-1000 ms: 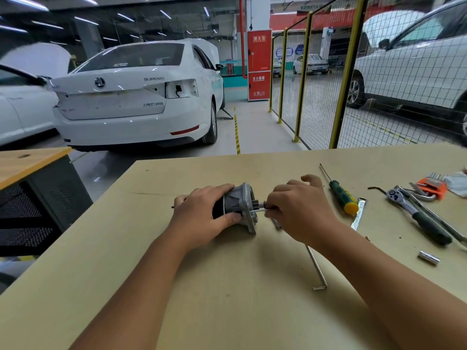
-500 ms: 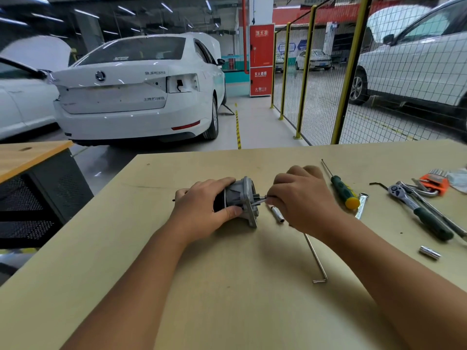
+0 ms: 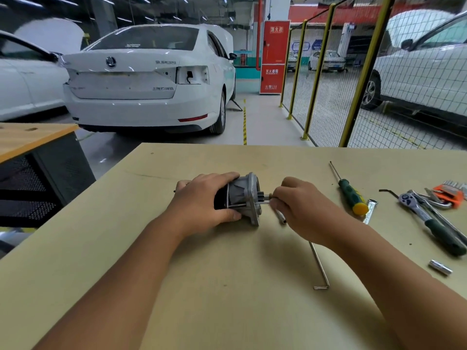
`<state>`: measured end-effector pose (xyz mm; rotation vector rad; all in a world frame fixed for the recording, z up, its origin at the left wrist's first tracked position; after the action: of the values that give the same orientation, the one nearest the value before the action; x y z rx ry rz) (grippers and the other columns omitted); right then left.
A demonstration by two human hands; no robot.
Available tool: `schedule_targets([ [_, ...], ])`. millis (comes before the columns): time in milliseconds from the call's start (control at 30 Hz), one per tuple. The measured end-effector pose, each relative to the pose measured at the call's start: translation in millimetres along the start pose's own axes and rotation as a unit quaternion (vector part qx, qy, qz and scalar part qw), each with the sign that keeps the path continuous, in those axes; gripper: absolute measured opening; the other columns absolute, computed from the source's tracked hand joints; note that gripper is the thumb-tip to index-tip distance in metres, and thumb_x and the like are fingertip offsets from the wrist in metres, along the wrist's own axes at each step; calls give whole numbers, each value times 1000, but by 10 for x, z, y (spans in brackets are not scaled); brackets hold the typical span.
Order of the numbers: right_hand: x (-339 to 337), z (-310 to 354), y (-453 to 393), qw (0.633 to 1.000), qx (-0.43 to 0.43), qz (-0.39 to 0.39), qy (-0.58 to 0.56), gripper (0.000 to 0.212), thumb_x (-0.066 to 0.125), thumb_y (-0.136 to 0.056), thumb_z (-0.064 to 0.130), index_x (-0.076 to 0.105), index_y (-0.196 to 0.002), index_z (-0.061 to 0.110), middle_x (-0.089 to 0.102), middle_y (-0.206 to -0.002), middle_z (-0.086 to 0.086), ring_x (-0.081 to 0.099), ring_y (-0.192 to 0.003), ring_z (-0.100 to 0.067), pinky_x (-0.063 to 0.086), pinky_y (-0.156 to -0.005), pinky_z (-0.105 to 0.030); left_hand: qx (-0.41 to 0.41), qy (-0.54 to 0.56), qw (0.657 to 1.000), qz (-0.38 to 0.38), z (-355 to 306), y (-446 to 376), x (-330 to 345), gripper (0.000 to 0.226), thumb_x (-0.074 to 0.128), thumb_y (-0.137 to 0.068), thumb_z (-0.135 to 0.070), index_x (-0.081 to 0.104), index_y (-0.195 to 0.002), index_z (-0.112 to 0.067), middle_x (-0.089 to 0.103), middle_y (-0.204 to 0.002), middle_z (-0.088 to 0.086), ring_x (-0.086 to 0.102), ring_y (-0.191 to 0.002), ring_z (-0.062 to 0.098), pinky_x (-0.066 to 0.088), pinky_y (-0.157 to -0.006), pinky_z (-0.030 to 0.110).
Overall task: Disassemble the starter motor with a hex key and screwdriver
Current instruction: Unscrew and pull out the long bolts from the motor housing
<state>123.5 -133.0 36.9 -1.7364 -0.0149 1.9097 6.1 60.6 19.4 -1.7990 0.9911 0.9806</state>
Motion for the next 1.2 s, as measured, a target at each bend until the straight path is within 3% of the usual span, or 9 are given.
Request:
schedule_targets([
  [133,-52,-3,-17,997,-6,-33,71,23,59,-98,36,73,-98,18,59,-94,4,59,-85,-24,39,-79,-35,-6,0,1000,0,52,8,-55,97,76,-60,-70,42,-148,-49,59,-135,-22,49,-126,9,35,-102,40],
  [267,-127,74,-9,986,6,-67,149,14,68,-88,47,73,-88,34,66,-94,16,59,-95,-20,35,-96,-46,-12,7,1000,-3,74,28,-82,97,73,-55,-70,48,-146,-49,62,-125,-22,52,-118,12,41,-102,43],
  [367,-124,75,-18,991,5,-66,117,12,71,-88,43,68,-88,31,64,-91,13,61,-88,-21,41,-90,-43,-6,8,1000,-7,52,23,-90,95,71,-56,-73,49,-144,-49,62,-125,-23,53,-116,12,42,-103,44],
  [500,-115,75,10,999,-15,-46,-6,13,68,-94,30,70,-95,17,60,-82,-1,57,-72,-26,50,-65,-39,-8,39,999,-16,33,47,-95,91,60,-59,-82,53,-143,-48,64,-124,-23,54,-115,13,42,-105,46],
  [667,-65,13,3,999,-3,-27,-28,25,57,-100,25,73,-97,6,58,-92,-7,57,-81,-29,49,-75,-43,0,61,998,-28,18,51,-94,84,55,-65,-80,55,-142,-46,65,-124,-21,55,-116,15,42,-106,50],
  [867,-121,81,60,991,19,-76,111,14,64,-94,45,72,-93,33,64,-96,15,58,-95,-19,36,-95,-40,-6,76,996,-35,-4,66,-88,82,62,-65,-76,56,-141,-45,64,-125,-22,55,-118,14,42,-107,50],
  [933,-123,87,45,993,26,-69,94,12,68,-92,44,70,-92,32,64,-96,15,61,-91,-19,39,-92,-40,-6,76,996,-35,-4,64,-90,80,68,-66,-72,57,-141,-45,64,-125,-21,55,-119,14,42,-107,51],
  [1067,-84,77,39,999,6,-44,-24,11,71,-93,28,71,-97,18,63,-86,1,60,-77,-26,51,-70,-40,-10,67,997,-37,0,62,-87,82,65,-64,-76,57,-140,-46,65,-126,-21,56,-120,14,43,-106,49],
  [1200,-12,29,45,998,9,-45,-44,21,61,-99,25,74,-95,10,56,-87,-6,56,-78,-28,48,-73,-40,-15,59,997,-40,-14,54,-80,83,56,-65,-83,56,-140,-47,65,-126,-22,56,-118,14,42,-106,49],
])
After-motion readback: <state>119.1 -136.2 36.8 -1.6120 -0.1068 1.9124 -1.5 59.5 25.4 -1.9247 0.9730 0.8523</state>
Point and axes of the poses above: each hand's wrist, its own y-axis away from the middle knuckle, its own x-axis out of the palm, z = x × y, the point moved 4 cm from there along -y, towards the middle knuckle
